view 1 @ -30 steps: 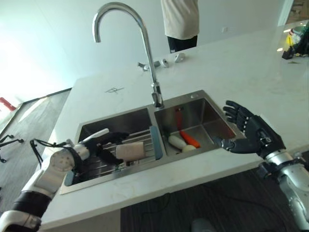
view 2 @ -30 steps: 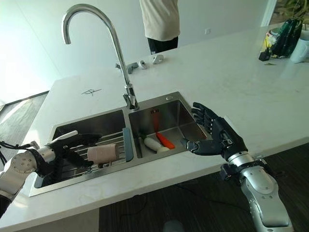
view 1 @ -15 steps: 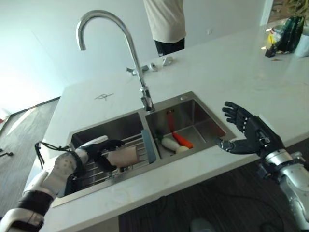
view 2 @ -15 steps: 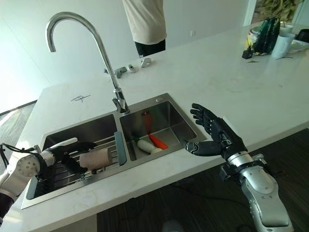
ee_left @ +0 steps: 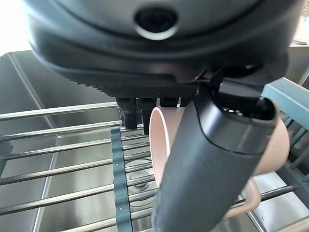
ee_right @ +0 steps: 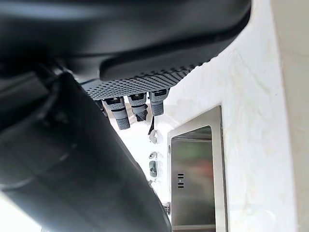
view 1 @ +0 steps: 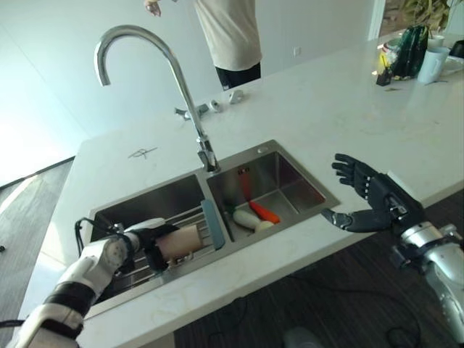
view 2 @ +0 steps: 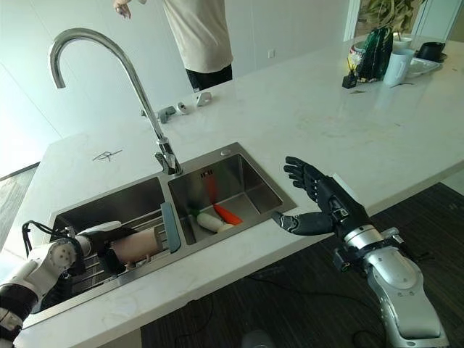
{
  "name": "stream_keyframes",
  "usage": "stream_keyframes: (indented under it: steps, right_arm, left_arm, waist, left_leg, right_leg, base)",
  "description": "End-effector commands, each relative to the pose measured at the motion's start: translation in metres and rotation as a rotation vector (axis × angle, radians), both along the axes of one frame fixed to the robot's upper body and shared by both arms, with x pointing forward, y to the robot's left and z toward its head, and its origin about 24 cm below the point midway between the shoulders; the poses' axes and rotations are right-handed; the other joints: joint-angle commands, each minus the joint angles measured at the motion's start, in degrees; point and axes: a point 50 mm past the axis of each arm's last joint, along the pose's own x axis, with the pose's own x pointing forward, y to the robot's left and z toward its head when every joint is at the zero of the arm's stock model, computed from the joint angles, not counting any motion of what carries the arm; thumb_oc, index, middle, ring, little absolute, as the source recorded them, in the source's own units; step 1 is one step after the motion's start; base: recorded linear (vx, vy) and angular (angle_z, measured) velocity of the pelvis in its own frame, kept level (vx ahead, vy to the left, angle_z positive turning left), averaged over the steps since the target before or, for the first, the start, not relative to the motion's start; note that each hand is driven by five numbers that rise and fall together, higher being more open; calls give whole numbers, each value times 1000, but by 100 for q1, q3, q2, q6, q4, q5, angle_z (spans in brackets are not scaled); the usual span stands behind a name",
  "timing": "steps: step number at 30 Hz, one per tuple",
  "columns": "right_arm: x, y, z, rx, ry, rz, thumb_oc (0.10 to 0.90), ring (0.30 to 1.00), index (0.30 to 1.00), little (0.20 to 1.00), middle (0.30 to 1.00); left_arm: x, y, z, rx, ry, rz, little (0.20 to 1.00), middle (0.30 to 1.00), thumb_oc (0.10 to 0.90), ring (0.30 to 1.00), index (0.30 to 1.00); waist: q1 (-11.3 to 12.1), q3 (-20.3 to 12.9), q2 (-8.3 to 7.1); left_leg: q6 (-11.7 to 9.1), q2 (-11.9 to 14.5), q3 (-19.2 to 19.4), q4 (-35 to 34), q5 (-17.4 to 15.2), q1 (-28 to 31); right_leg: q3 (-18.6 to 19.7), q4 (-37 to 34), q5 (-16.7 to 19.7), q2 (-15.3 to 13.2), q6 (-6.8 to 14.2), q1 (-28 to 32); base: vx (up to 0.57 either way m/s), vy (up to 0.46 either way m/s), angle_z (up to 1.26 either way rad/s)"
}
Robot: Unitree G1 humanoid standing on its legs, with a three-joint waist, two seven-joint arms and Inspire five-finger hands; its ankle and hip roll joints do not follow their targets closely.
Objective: Place the dishes in the dishwasher.
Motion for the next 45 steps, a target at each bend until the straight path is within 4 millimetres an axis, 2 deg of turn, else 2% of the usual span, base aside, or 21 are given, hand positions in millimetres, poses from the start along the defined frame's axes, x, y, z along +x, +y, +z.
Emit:
stream_keyframes:
  steps: [1,5,9,11,12,16,19,24,27,31,35,40,45]
  right_arm:
    - [2,14,56,-14,-304,82,800,900,900,900,900]
    - [1,14,53,-10,-303,71,800,900,900,900,900]
    - [0,12,51,-19,-301,62,800,900,900,900,900]
    - [-1,11,51,-19,-300,53,800,900,900,900,900]
    - [-1,9,50,-25,-297,45,800,900,900,900,900]
    - [-2,8,49,-24,-300,32,800,900,900,900,900]
    - [-4,7,47,-18,-307,10,800,900,900,900,900]
    - [-6,5,46,-6,-317,-16,800,900,900,900,900]
    - [-7,6,45,17,-337,-40,800,900,900,900,900]
    - [-13,15,51,94,-417,-37,800,900,900,900,900]
    - [-20,16,52,119,-457,-49,800,900,900,900,900]
    - [-26,22,52,171,-489,-18,800,900,900,900,900]
    - [-30,27,51,176,-506,-14,800,900,900,900,900]
  left_arm:
    - [25,-1,44,-83,-218,30,300,300,400,300,300]
    - [25,-7,50,-153,-289,38,300,300,400,300,300]
    - [25,-11,64,-233,-348,16,300,300,400,300,300]
    - [24,-8,74,-281,-397,43,300,300,400,300,300]
    - [22,-1,84,-347,-493,81,300,300,400,300,300]
    - [16,4,96,-398,-590,114,300,300,400,300,300]
    - [3,11,112,-489,-754,170,300,300,400,300,300]
    - [-14,20,121,-536,-919,226,300,300,400,300,300]
    - [-26,18,131,-586,-1044,247,300,300,400,300,300]
    - [-45,2,139,-645,-1178,208,300,300,400,300,300]
    - [-60,-12,140,-712,-1217,163,300,300,400,300,300]
    - [-76,-26,132,-909,-1225,164,300,300,400,300,300]
    - [-91,-33,121,-1014,-1207,219,300,300,400,300,300]
  waist:
    - [-71,-92,-83]
    - [-9,-83,-113]
    - [51,-84,-133]
    - [90,-74,-139]
    - [140,-61,-144]
    - [226,-58,-159]
    - [384,-74,-204]
    - [515,-76,-261]
    - [630,-63,-317]
    - [861,-41,-399]
    - [1029,-18,-476]
    - [1338,60,-571]
    - [1665,244,-604]
  left_leg:
    - [129,102,-251,1227,-1850,66]
    - [134,88,-300,1227,-1845,49]
    - [137,74,-345,1227,-1837,35]
    - [127,66,-380,1227,-1822,22]
    - [128,41,-431,1227,-1819,6]
    - [129,15,-503,1227,-1811,-30]
    - [119,-6,-603,1227,-1745,-134]
    - [115,-23,-698,1227,-1725,-177]
    - [112,-34,-785,1227,-1711,-212]
    - [98,-42,-938,1227,-1684,-271]
    - [67,-28,-1065,1227,-1658,-328]
    - [-10,-7,-1326,1227,-1549,-431]
    - [-209,58,-1536,1227,-1280,-573]
  right_leg:
    - [-211,-1069,243,-116,704,529]
    - [-250,-1069,233,-124,687,547]
    - [-288,-1069,235,-152,689,564]
    - [-296,-1069,237,-169,689,570]
    - [-313,-1069,232,-191,683,579]
    - [-355,-1069,222,-222,672,586]
    - [-423,-1069,238,-261,644,549]
    - [-501,-1069,209,-293,626,571]
    - [-593,-1069,186,-327,610,594]
    - [-753,-1069,133,-342,560,649]
    - [-882,-1069,86,-341,514,678]
    - [-1097,-1069,12,-299,405,730]
    - [-1338,-1069,-29,-308,301,753]
  base:
    - [0,0,0]
    - [-5,1,4]
    - [4,3,4]
    - [15,14,6]
    - [-6,11,13]
    - [9,7,12]
    - [-19,-17,24]
    - [1,-17,8]
    - [-6,-50,15]
    - [-22,-102,27]
    - [-44,-131,26]
    - [-38,-166,38]
    - [-37,-154,30]
